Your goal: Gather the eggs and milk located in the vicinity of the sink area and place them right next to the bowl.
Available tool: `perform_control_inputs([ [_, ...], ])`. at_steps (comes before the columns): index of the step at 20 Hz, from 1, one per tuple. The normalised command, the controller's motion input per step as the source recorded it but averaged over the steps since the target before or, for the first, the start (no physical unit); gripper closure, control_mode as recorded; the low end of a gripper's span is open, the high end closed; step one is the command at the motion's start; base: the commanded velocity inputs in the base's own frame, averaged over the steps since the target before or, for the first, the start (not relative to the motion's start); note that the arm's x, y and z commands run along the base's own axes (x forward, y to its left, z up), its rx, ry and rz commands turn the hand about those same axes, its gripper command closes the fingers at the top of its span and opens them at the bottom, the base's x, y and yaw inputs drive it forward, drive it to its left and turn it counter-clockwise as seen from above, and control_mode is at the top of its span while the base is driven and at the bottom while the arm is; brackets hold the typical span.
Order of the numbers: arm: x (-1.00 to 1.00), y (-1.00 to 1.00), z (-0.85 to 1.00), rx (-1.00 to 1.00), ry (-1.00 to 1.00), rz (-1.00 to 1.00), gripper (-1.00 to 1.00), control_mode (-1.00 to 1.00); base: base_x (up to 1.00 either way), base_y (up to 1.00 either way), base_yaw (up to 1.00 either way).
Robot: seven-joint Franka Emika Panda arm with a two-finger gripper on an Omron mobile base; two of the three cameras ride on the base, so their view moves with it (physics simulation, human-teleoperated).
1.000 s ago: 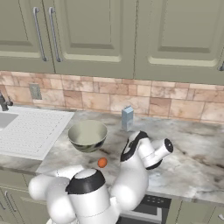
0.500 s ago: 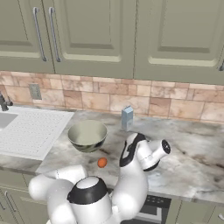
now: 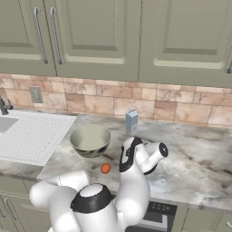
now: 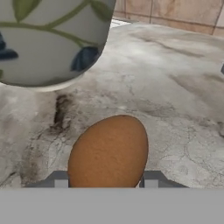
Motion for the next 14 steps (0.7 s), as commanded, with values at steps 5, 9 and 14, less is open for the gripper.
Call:
perform_control_inputs([
  [5, 0.22, 0.28, 0.0, 0.0, 0.0, 0.0, 1.0, -1.0, 0.0, 0.0, 0.0],
  [9, 0.22, 0.2, 0.0, 0.0, 0.0, 0.0, 1.0, -1.0, 0.0, 0.0, 0.0],
  [14, 0.21, 0.24, -0.02, 0.0, 0.0, 0.0, 1.0, -1.0, 0.0, 0.0, 0.0],
])
